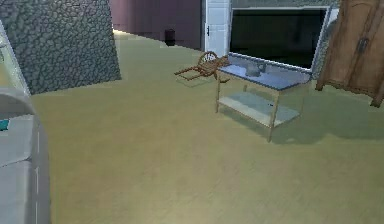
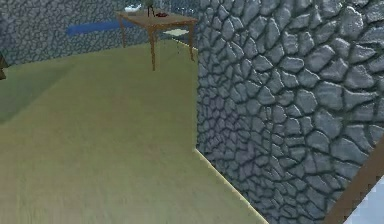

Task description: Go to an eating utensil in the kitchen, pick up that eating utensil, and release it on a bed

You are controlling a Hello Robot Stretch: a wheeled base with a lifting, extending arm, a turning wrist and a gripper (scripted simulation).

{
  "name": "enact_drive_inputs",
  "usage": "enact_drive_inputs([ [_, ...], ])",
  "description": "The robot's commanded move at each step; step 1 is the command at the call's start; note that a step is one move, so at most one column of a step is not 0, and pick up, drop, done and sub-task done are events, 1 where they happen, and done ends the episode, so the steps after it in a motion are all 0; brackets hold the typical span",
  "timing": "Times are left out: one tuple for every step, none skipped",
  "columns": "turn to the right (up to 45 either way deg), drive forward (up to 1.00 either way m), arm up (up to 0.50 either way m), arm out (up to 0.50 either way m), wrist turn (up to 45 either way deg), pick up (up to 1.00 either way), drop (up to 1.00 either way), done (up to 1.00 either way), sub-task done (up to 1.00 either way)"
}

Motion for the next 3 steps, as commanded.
enact_drive_inputs([
  [45.0, 0.0, 0.0, 0.0, 0.0, 0.0, 0.0, 0.0, 0.0],
  [45.0, 0.0, 0.0, 0.0, 0.0, 0.0, 0.0, 0.0, 0.0],
  [45.0, 0.0, 0.0, 0.0, 0.0, 0.0, 0.0, 0.0, 0.0],
])
